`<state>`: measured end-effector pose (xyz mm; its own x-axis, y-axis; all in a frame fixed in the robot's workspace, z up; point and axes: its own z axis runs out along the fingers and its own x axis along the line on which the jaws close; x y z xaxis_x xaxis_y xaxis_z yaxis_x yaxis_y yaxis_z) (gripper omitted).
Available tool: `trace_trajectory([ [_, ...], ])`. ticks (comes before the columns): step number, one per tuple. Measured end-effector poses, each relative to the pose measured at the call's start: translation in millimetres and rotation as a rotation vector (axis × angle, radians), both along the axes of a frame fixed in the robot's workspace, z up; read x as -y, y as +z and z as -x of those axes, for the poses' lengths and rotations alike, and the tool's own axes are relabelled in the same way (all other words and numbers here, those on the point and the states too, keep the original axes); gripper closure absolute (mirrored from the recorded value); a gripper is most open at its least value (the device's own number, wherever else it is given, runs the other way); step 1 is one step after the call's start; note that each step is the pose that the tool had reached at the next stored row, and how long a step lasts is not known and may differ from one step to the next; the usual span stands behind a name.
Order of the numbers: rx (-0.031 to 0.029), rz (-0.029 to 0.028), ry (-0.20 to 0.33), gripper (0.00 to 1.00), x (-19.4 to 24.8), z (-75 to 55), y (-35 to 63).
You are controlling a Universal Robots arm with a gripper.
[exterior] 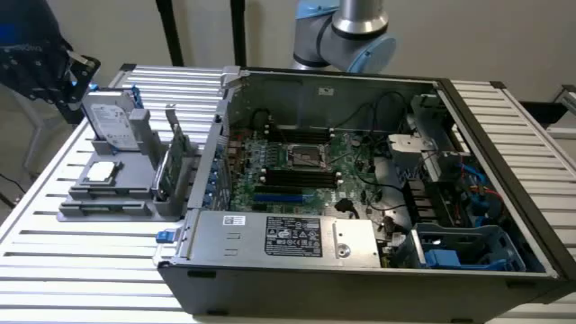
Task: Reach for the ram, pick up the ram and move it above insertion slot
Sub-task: 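Reach for the ram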
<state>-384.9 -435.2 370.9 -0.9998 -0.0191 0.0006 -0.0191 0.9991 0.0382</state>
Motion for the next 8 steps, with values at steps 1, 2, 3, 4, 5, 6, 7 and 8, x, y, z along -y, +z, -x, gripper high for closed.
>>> trace_trajectory([
  [1, 0.0000, 0.0000, 0.000, 0.89, 0.0, 0.0, 0.0],
  [2, 0.0000, 0.0000, 0.000, 0.89, 0.0, 0.0, 0.0],
  [3, 0.0000, 0.0000, 0.000, 0.89, 0.0, 0.0, 0.0],
  [4, 0.0000, 0.0000, 0.000, 0.89, 0.0, 0.0, 0.0],
  [5, 0.0000, 0.0000, 0.000, 0.89, 0.0, 0.0, 0.0],
  [6, 0.0000, 0.0000, 0.000, 0.89, 0.0, 0.0, 0.0],
  [7, 0.0000, 0.0000, 0.000, 0.89, 0.0, 0.0, 0.0],
  [8, 0.0000, 0.0000, 0.000, 0.89, 0.0, 0.0, 0.0],
])
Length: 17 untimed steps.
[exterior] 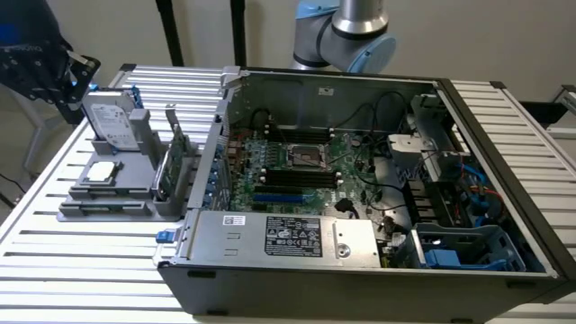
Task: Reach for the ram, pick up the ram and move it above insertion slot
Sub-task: 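Reach for the ram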
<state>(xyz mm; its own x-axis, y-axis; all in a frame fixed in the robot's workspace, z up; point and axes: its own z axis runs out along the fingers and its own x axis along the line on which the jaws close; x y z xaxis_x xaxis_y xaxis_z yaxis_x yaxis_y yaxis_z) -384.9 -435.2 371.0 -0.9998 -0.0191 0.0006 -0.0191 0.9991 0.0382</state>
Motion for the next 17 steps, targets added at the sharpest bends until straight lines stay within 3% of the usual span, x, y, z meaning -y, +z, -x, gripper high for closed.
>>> trace_trajectory([
  [12, -0.0001, 0.0002, 0.004, 0.89, 0.1, 0.2, -0.4],
  [17, 0.0000, 0.0000, 0.091, 0.89, 0.0, 0.4, -2.4],
])
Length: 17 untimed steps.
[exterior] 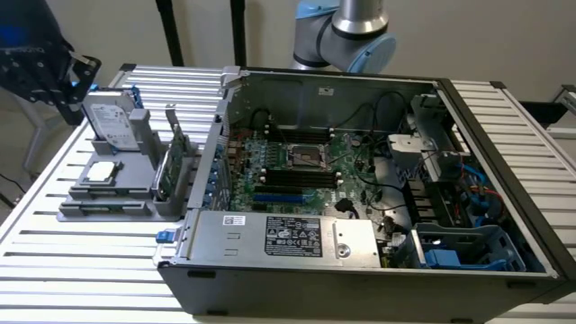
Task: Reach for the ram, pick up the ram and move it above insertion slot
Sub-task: 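Reach for the ram, then pick up the ram and move it above insertion slot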
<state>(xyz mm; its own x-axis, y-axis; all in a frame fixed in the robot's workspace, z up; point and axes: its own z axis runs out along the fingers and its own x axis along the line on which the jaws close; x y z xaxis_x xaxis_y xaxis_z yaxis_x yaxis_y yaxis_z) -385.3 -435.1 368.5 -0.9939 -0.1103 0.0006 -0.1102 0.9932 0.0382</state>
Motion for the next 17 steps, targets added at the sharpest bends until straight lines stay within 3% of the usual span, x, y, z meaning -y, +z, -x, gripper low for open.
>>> trace_trajectory([
  [17, 0.0000, -0.0001, 0.309, 0.89, 0.0, 0.0, -7.3],
])
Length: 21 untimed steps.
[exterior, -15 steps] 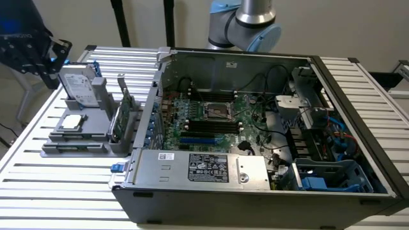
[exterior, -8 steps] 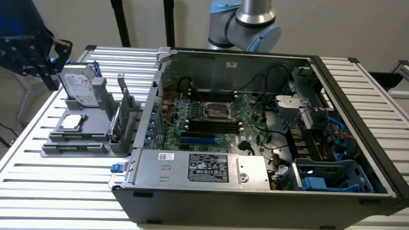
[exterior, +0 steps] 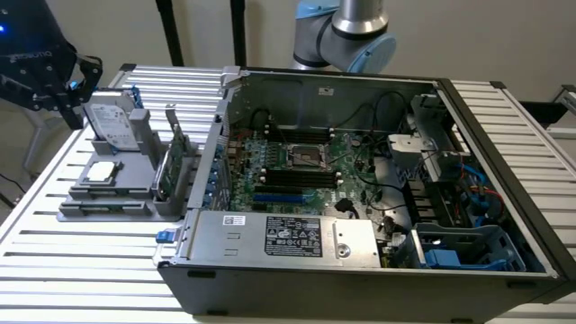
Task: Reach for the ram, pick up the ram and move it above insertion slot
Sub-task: 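Pick up the ram and move it above insertion slot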
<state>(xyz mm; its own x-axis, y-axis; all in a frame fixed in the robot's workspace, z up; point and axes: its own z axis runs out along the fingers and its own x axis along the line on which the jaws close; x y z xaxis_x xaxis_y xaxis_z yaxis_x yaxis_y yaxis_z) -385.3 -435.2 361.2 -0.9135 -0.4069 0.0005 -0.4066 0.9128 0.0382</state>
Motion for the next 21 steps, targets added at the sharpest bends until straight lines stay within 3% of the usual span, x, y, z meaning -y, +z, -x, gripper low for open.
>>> trace_trajectory([
  [13, 0.0000, -0.0001, 0.237, 0.89, 0.0, 0.0, -2.6],
  [21, 0.0004, -0.0030, 0.383, 0.89, 0.0, 0.0, -2.9],
])
